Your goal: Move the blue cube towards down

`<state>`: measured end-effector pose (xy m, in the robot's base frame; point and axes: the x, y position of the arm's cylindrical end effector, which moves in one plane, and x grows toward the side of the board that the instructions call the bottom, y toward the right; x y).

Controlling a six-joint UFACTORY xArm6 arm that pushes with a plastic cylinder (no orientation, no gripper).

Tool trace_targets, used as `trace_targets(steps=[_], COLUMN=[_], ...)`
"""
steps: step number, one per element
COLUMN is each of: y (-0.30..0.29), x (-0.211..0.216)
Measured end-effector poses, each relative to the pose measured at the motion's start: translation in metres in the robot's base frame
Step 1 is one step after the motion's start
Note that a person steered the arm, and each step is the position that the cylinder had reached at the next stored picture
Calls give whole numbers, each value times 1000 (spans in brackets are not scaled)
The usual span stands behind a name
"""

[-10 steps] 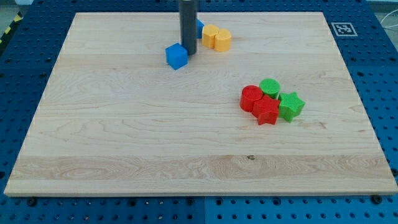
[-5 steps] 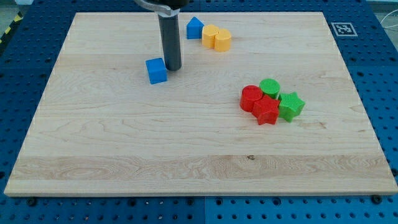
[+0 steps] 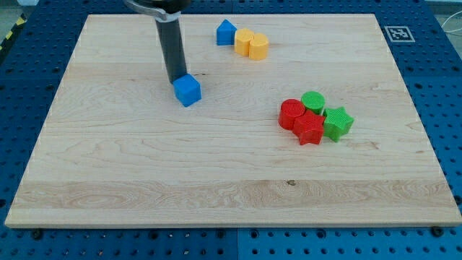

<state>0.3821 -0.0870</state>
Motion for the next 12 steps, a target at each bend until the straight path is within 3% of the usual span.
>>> trace_targets(steps=[2, 3, 5, 8, 9, 12], y=[15, 46, 72, 56, 34, 27], x=[-2, 17, 94, 23, 30, 121])
